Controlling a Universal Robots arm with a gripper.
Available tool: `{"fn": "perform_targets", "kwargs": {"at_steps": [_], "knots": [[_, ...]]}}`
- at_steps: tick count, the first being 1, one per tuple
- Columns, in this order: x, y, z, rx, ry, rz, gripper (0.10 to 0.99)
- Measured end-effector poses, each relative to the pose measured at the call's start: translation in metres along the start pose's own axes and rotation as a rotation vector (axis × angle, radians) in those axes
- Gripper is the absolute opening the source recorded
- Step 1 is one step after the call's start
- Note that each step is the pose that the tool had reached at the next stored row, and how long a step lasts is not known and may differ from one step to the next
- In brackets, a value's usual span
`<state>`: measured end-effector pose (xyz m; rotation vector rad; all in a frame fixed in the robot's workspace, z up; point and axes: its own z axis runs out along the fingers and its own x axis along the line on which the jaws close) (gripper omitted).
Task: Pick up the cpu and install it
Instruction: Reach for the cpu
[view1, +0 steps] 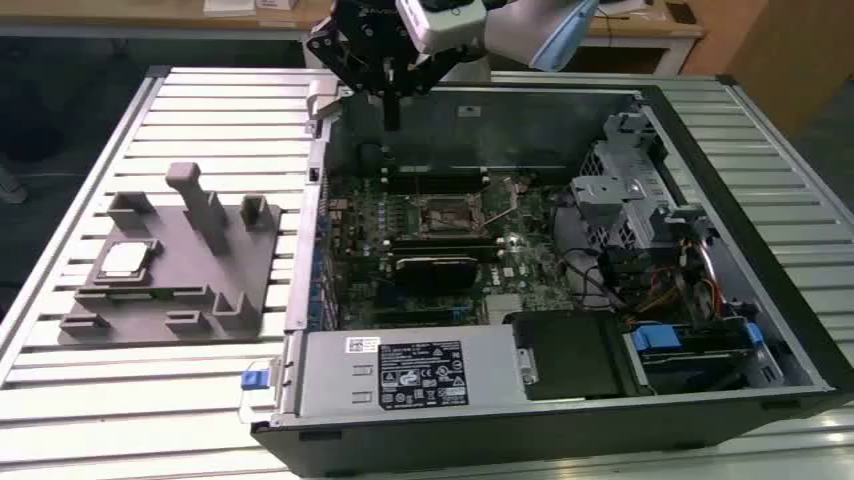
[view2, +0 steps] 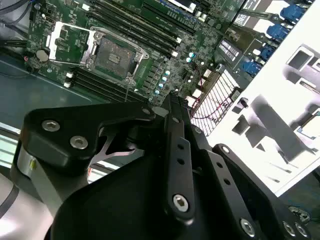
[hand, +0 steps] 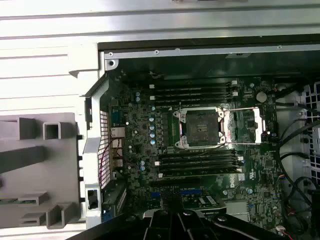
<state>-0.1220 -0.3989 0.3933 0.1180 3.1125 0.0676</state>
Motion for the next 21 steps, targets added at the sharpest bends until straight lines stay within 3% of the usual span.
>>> {"fn": "perform_targets", "kwargs": {"at_steps": [13, 21], "knots": [[0.0000, 0.0000, 0.0000, 0.000, 0.0000, 0.000, 0.106], [0.0061, -0.0005, -0.0002, 0.000, 0.0000, 0.000, 0.106]]}}
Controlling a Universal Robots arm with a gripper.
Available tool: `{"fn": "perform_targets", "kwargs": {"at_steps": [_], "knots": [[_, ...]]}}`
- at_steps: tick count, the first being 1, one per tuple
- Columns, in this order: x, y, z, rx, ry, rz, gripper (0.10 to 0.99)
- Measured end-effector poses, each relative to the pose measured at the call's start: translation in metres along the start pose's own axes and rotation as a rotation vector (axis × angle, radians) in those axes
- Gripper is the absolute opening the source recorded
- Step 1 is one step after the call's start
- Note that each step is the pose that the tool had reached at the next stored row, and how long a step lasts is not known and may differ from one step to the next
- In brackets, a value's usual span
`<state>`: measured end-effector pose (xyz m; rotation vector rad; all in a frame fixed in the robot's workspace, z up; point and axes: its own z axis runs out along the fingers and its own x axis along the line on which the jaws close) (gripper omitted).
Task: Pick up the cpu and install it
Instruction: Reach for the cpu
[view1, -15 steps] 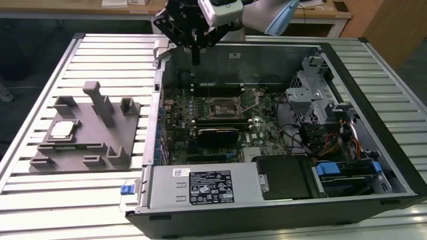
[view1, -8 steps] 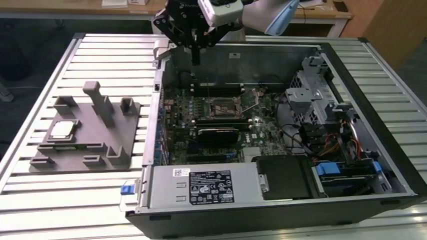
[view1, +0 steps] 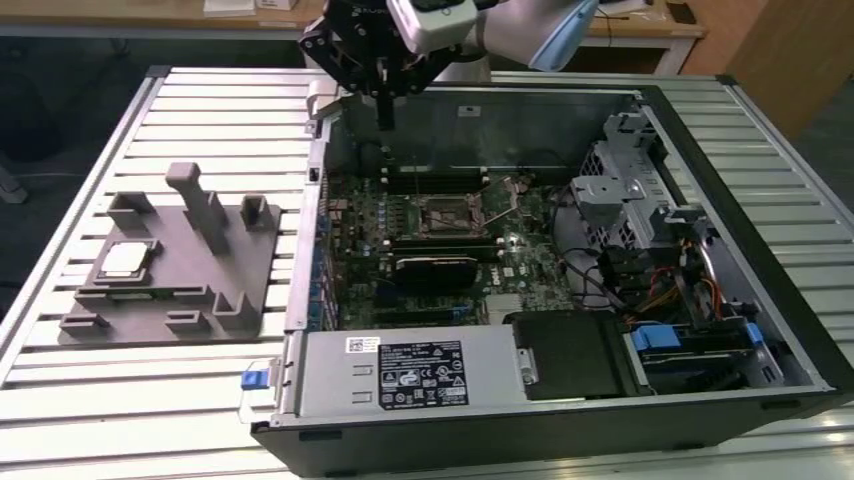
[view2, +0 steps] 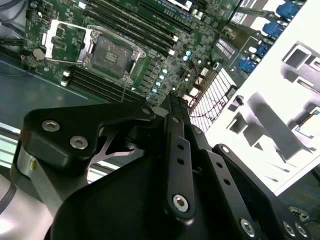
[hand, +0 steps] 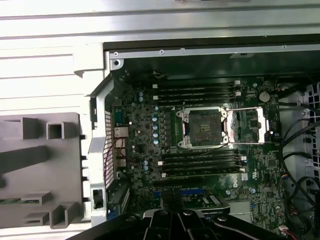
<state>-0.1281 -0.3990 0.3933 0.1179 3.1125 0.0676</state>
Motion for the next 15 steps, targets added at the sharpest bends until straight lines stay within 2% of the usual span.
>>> {"fn": "perform_targets", "kwargs": {"at_steps": [15], "knots": [[0.0215, -0.0016, -0.0006, 0.000, 0.0000, 0.000, 0.106]]}}
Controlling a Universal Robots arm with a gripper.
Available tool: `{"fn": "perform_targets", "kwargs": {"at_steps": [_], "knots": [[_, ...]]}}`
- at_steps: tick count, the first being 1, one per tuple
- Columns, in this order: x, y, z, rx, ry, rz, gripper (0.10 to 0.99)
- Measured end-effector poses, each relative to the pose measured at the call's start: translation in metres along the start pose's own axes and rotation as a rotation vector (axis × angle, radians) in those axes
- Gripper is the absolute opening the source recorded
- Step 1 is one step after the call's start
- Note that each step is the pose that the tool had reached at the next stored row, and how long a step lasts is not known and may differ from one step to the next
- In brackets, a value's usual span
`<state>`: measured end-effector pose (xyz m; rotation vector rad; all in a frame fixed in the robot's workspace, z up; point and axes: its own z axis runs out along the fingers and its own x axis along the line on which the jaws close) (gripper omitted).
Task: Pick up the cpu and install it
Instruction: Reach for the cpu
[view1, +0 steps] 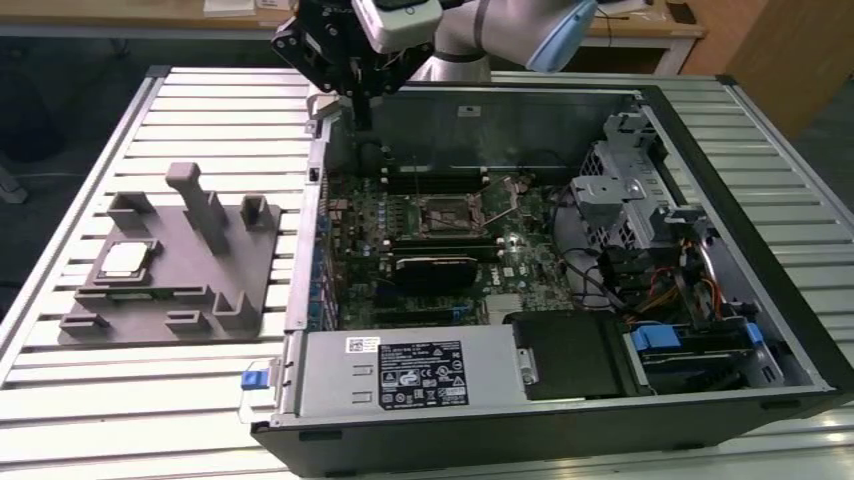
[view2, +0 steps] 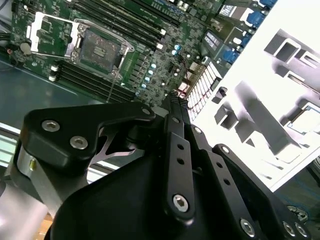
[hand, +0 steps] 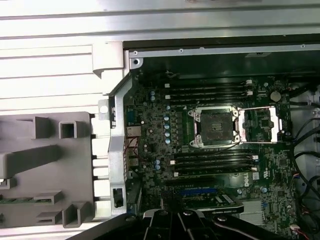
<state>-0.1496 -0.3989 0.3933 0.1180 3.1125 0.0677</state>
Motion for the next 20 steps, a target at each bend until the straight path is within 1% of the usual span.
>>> {"fn": "perform_targets", "kwargs": {"at_steps": [20], "knots": [[0.0340, -0.0026, -0.0009, 0.000, -0.0002, 0.000, 0.106]]}}
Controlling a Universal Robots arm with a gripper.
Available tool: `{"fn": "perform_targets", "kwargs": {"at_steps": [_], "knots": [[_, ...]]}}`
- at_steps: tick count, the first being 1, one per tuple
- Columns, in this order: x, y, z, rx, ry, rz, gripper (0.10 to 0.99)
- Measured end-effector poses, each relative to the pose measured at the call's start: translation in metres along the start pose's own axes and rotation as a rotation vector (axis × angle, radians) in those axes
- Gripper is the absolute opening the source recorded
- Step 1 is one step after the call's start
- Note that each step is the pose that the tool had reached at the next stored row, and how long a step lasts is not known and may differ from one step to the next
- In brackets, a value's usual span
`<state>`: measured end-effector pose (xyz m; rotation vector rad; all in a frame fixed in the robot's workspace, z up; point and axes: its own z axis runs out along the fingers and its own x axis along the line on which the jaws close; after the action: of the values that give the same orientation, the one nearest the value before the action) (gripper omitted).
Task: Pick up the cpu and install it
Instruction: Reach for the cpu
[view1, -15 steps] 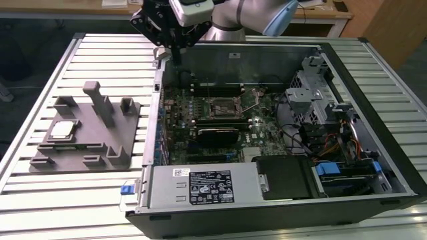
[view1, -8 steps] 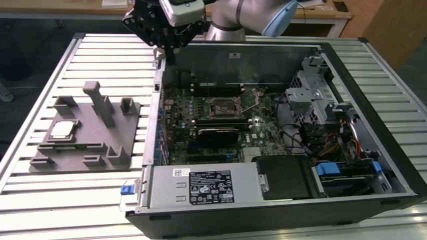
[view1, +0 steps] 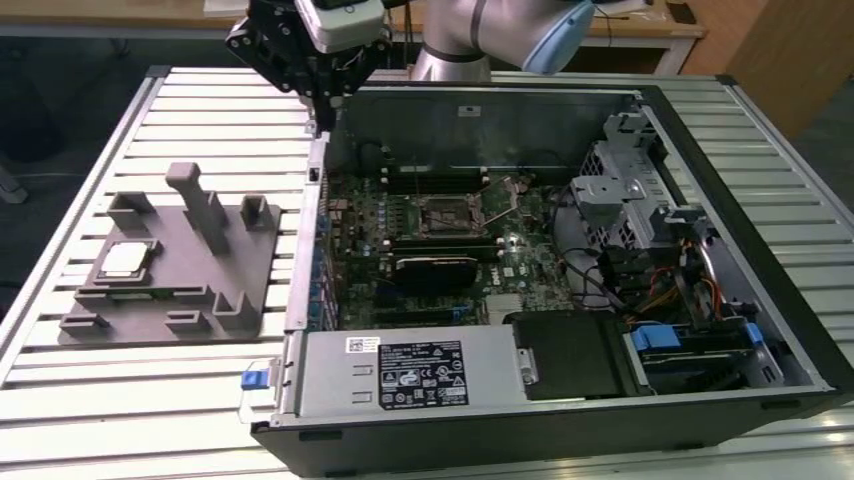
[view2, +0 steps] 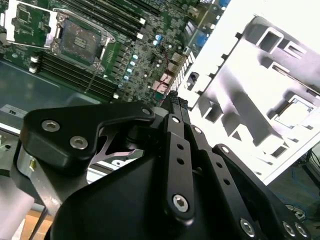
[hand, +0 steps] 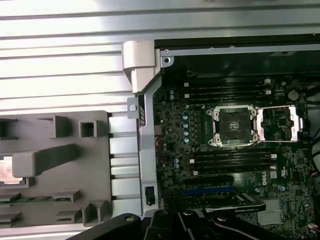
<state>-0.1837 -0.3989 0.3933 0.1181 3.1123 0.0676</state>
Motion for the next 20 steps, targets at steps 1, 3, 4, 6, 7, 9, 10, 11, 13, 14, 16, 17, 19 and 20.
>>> {"fn": "perform_targets", "kwargs": {"at_steps": [1, 3, 4, 6, 7, 9, 10, 11, 13, 14, 16, 17, 19, 20], "knots": [[0.0018, -0.0001, 0.0000, 0.000, 0.0000, 0.000, 0.106], [0.0054, -0.0004, -0.0001, 0.000, -0.0001, 0.000, 0.106], [0.0073, -0.0006, -0.0002, 0.000, -0.0001, 0.000, 0.106], [0.0108, -0.0008, -0.0003, 0.000, -0.0001, 0.000, 0.106], [0.0124, -0.0010, -0.0003, 0.000, -0.0001, 0.000, 0.106], [0.0148, -0.0011, -0.0003, 0.000, -0.0001, 0.000, 0.106], [0.0160, -0.0012, -0.0003, 0.000, -0.0001, 0.000, 0.106], [0.0172, -0.0013, -0.0002, 0.000, -0.0001, 0.000, 0.106], [0.0195, -0.0015, 0.0000, 0.000, 0.0000, 0.000, 0.106], [0.0207, -0.0016, 0.0001, 0.000, -0.0001, 0.000, 0.106], [0.0229, -0.0018, 0.0008, 0.000, -0.0002, 0.000, 0.106], [0.0240, -0.0019, 0.0013, 0.000, -0.0002, 0.000, 0.106], [0.0265, -0.0021, 0.0025, 0.000, -0.0001, 0.000, 0.106], [0.0278, -0.0023, 0.0032, 0.000, -0.0001, 0.000, 0.106]]}}
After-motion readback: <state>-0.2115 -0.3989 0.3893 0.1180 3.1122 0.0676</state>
